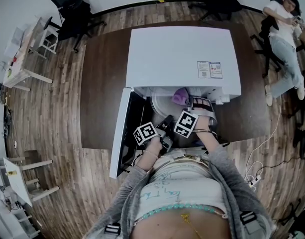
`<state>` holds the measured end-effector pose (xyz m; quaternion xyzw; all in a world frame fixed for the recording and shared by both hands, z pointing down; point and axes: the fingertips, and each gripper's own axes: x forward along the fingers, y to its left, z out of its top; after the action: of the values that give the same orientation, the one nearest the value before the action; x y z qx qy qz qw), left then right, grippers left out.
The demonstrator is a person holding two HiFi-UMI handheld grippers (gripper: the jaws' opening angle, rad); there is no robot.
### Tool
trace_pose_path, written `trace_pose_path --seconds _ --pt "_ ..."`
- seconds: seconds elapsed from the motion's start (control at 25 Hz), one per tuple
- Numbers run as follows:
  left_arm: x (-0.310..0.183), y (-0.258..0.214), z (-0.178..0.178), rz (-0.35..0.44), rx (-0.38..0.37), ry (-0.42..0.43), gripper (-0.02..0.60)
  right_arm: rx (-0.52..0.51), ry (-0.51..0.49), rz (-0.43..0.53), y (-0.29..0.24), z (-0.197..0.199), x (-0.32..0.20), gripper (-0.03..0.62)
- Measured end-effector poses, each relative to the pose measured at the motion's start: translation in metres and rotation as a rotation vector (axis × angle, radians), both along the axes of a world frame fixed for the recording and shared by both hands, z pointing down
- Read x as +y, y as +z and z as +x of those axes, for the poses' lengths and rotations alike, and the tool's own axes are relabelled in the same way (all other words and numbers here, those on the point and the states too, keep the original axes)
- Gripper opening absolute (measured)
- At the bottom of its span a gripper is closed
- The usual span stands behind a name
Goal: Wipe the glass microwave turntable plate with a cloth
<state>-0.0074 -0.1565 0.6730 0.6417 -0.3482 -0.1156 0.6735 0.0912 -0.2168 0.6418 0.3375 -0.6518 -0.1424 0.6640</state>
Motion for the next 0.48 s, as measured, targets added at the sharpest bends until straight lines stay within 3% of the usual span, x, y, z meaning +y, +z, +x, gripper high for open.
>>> trace_pose_path --seconds 0.48 --pt "0.002 0.005 0.002 -0.009 -0.020 -0.011 0.066 -0.014 -0.061 -0.051 0.008 -0.014 0.031 0.124"
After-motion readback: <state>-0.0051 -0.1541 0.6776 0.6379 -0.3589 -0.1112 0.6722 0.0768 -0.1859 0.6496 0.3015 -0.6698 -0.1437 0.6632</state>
